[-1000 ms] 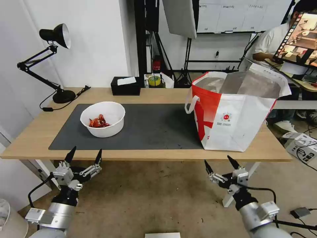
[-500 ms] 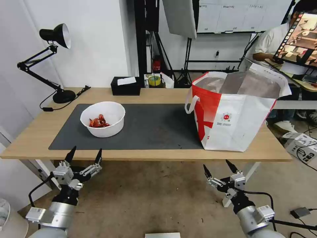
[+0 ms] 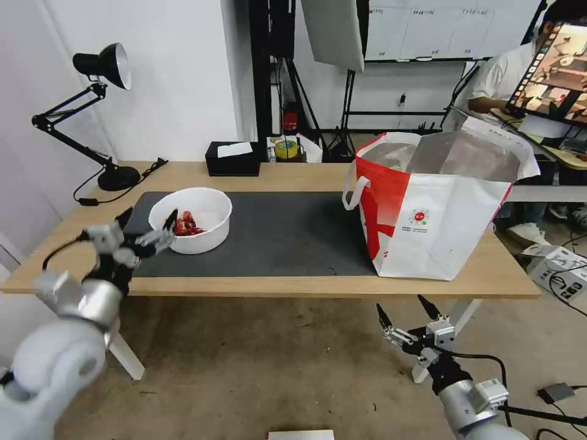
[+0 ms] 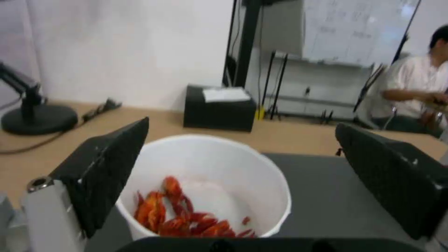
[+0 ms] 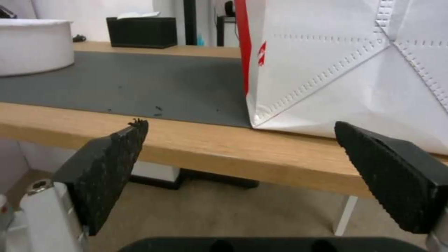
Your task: Pick up the trash from the table and place it into the takeout bag.
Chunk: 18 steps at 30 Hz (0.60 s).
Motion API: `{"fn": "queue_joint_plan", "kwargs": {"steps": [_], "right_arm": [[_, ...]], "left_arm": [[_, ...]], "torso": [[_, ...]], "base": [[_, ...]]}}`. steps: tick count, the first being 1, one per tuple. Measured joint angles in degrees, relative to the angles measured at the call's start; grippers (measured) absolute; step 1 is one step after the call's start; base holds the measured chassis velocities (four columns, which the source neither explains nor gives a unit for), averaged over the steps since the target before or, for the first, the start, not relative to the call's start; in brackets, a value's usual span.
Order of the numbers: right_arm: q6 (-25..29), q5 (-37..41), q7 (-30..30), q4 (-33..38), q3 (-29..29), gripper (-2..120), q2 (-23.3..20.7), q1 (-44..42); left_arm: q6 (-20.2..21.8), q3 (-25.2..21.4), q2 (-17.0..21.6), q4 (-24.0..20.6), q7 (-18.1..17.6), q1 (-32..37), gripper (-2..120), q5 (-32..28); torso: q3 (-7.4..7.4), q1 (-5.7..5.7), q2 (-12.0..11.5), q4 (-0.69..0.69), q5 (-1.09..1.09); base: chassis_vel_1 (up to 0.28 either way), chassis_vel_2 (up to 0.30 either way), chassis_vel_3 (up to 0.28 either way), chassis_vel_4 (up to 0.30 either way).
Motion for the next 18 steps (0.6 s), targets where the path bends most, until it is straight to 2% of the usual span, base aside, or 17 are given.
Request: {"fn": "queue_joint_plan", "kwargs": {"steps": [1, 4, 6, 9, 11, 15, 18], "right_arm": [[0.0, 0.0, 0.0, 0.0, 0.0, 100, 0.0, 0.0], [-0.02, 0.01, 0.0, 0.02, 0.02, 100, -0.01, 0.01], [-0.02, 0.01, 0.0, 0.02, 0.02, 100, -0.01, 0.01], [-0.03, 0.03, 0.0, 0.03, 0.04, 100, -0.01, 0.03], [-0.04, 0.04, -0.01, 0.06, 0.04, 100, -0.01, 0.03], [-0.05, 0.05, -0.01, 0.07, 0.04, 100, -0.01, 0.03], [-0.06, 0.05, -0.01, 0.07, 0.05, 100, -0.01, 0.03]], "left_arm": [[0.0, 0.0, 0.0, 0.0, 0.0, 0.0, 100, 0.0], [6.26, 1.48, 3.08, 2.39, -3.74, -4.96, 100, -7.27], [7.17, 1.45, 3.39, 2.77, -4.12, -5.27, 100, -8.08], [10.82, 1.65, 4.64, 4.82, -5.83, -7.03, 100, -11.04], [13.0, 4.91, 4.9, 7.37, -6.7, -11.41, 100, -13.39], [15.65, 7.92, 4.77, 9.97, -7.05, -15.88, 100, -16.21], [21.72, 10.54, 4.35, 13.49, -7.19, -20.11, 100, -19.23]], "torso": [[0.0, 0.0, 0.0, 0.0, 0.0], [0.0, 0.0, 0.0, -0.04, -0.02], [0.0, 0.0, 0.0, -0.03, -0.02], [-0.01, -0.01, 0.0, 0.02, -0.01], [-0.01, -0.01, 0.0, 0.0, -0.02], [-0.01, 0.0, 0.0, -0.03, 0.0], [-0.01, 0.0, 0.0, -0.02, -0.02]], "base": [[0.0, 0.0, 0.0, 0.0], [0.0, 0.0, 0.0, 0.0], [0.0, 0.0, 0.0, 0.0], [0.0, 0.0, 0.0, 0.0], [0.0, 0.0, 0.0, 0.0], [0.0, 0.0, 0.0, 0.0], [0.0, 0.0, 0.0, 0.0]]}}
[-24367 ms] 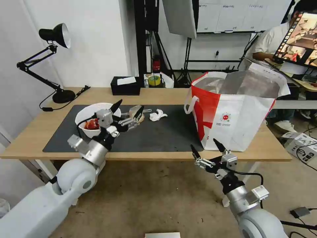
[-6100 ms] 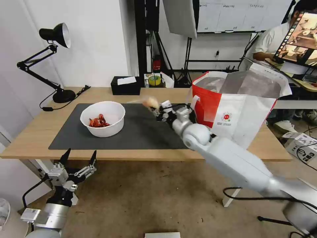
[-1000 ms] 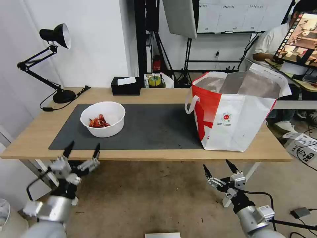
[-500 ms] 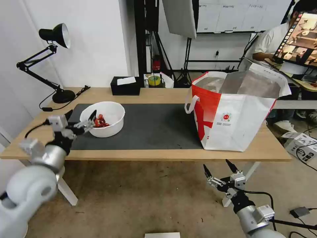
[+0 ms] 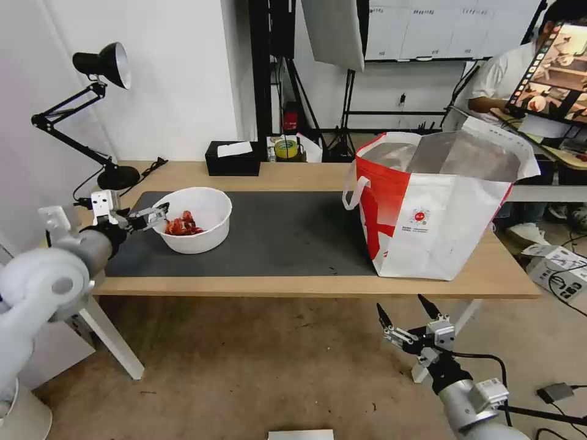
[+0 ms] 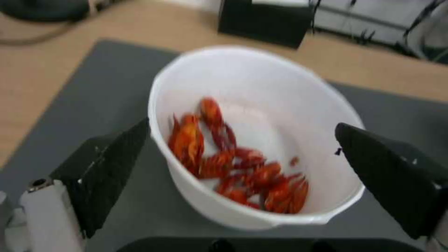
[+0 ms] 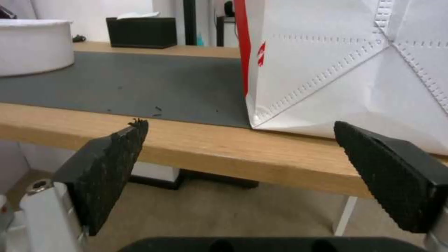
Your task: Pick up the trash from the table and place it into the takeout bag.
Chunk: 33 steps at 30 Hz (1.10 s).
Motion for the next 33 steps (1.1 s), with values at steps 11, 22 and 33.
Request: {"fn": "queue_joint_plan", "kwargs": {"steps": [11, 22, 33], "right_arm": [[-0.01, 0.0, 0.0, 0.0, 0.0, 100, 0.0, 0.0], [-0.01, 0.0, 0.0, 0.0, 0.0, 100, -0.01, 0.0], [-0.01, 0.01, 0.0, 0.0, 0.0, 100, -0.01, 0.0]], "left_arm": [[5.27, 6.62, -1.82, 9.19, -3.15, -9.17, 100, -4.19], [6.79, 14.6, -5.78, 17.08, -8.79, -18.23, 100, -5.15], [8.34, 18.27, -7.53, 21.12, -13.06, -23.16, 100, -6.89]], "torso": [[0.0, -0.01, 0.0, 0.01, 0.01], [0.0, 0.0, 0.0, 0.01, 0.01], [0.0, -0.01, 0.0, 0.01, 0.01]], "base": [[0.0, 0.0, 0.0, 0.0], [0.0, 0.0, 0.0, 0.0], [0.0, 0.0, 0.0, 0.0]]}}
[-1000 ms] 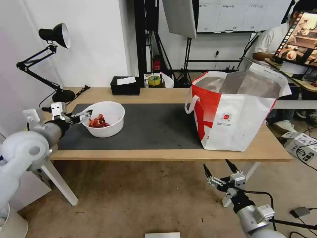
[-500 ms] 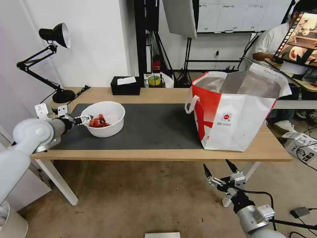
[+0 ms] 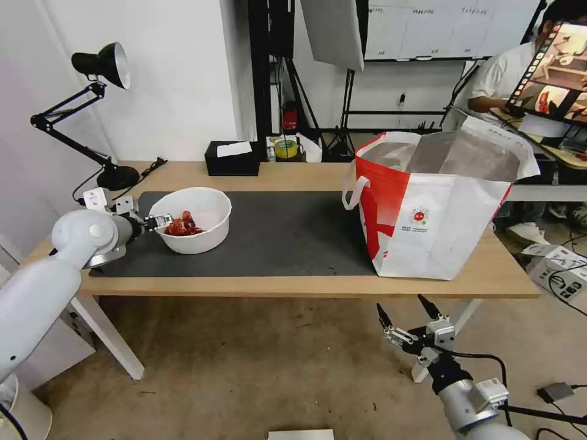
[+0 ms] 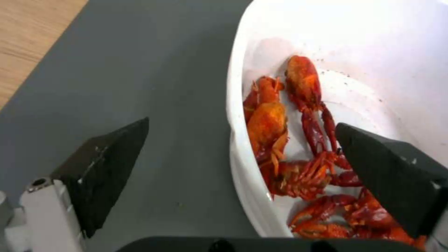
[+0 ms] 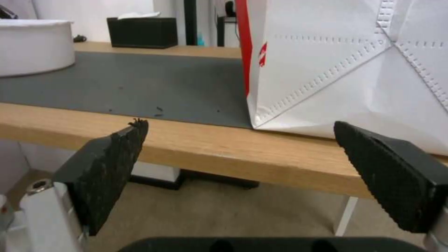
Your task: Pick up the trash from the table and place it into the takeout bag.
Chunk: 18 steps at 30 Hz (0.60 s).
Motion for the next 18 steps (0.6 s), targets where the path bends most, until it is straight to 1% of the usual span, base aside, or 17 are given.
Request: {"fn": "queue_joint_plan", "kwargs": {"steps": [2, 3, 6, 9, 15, 18], "right_arm": [[0.0, 0.0, 0.0, 0.0, 0.0, 100, 0.0, 0.0], [0.0, 0.0, 0.0, 0.0, 0.0, 100, 0.0, 0.0], [0.0, 0.0, 0.0, 0.0, 0.0, 100, 0.0, 0.0], [0.0, 0.0, 0.0, 0.0, 0.0, 100, 0.0, 0.0], [0.0, 0.0, 0.0, 0.0, 0.0, 100, 0.0, 0.0], [0.0, 0.0, 0.0, 0.0, 0.0, 100, 0.0, 0.0]], "left_arm": [[0.78, 0.71, -0.4, 0.82, -1.32, -1.16, 100, -1.3], [0.78, 0.71, -0.4, 0.82, -1.32, -1.16, 100, -1.3], [1.75, 1.56, -0.85, 1.46, -3.71, -2.51, 100, -3.07], [1.9, 2.04, -0.98, 1.79, -4.79, -2.95, 99, -3.3], [1.92, 2.4, -0.88, 1.82, -5.12, -3.22, 95, -3.33], [1.91, 2.74, -0.51, 1.56, -5.14, -3.22, 86, -3.39]], "torso": [[0.0, 0.0, 0.0, -0.01, 0.0], [0.0, 0.0, 0.0, -0.01, 0.0], [0.0, 0.0, 0.0, -0.01, 0.0], [0.0, 0.0, 0.0, 0.0, 0.0], [0.0, 0.0, 0.0, 0.0, 0.0], [0.0, 0.0, 0.01, 0.0, 0.0]], "base": [[0.0, 0.0, 0.0, 0.0], [0.0, 0.0, 0.0, 0.0], [0.0, 0.0, 0.0, 0.0], [0.0, 0.0, 0.0, 0.0], [0.0, 0.0, 0.0, 0.0], [0.0, 0.0, 0.0, 0.0]]}}
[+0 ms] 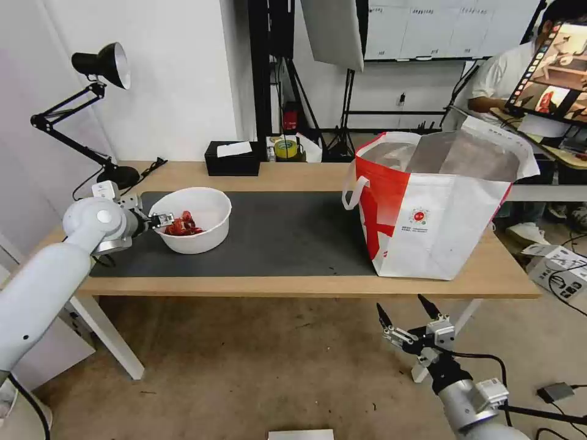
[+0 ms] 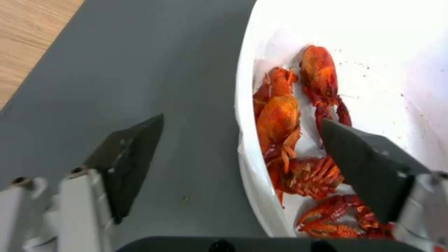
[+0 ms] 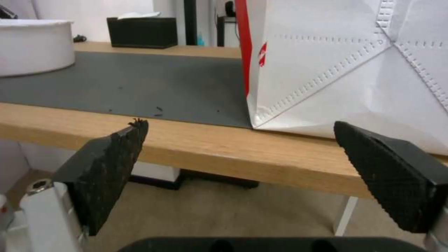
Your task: Pick up the trash from the table and place it into the takeout bag.
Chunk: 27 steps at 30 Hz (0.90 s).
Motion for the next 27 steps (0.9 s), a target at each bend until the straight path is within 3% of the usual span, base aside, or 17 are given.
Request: {"fn": "queue_joint_plan", "kwargs": {"steps": [8, 12, 20, 22, 27], "right_arm": [[0.0, 0.0, 0.0, 0.0, 0.0, 100, 0.0, 0.0], [0.0, 0.0, 0.0, 0.0, 0.0, 100, 0.0, 0.0], [0.0, 0.0, 0.0, 0.0, 0.0, 100, 0.0, 0.0], [0.0, 0.0, 0.0, 0.0, 0.0, 100, 0.0, 0.0], [0.0, 0.0, 0.0, 0.0, 0.0, 100, 0.0, 0.0]], "left_arm": [[-0.06, 0.4, 0.57, -0.39, -0.04, -0.02, 62, -0.37], [-0.13, 0.73, 0.61, -0.59, -0.17, -0.06, 42, -0.6], [-1.18, 0.78, -0.22, -1.16, -0.46, 0.28, 19, -0.6], [-1.62, 0.48, -0.58, -1.43, -0.6, 0.64, 7, -0.61], [-2.07, -0.33, -0.74, -2.15, -0.8, 1.27, 0, -1.1]], "torso": [[0.0, 0.0, -0.01, 0.0, 0.0], [0.0, 0.0, 0.0, 0.0, 0.0], [0.0, 0.0, 0.0, 0.0, 0.0], [0.0, 0.0, 0.0, 0.0, 0.0], [0.0, 0.0, 0.0, 0.0, 0.0]], "base": [[0.0, 0.0, 0.0, 0.0], [0.0, 0.0, 0.0, 0.0], [0.0, 0.0, 0.0, 0.0], [0.0, 0.0, 0.0, 0.0], [0.0, 0.0, 0.0, 0.0]]}}
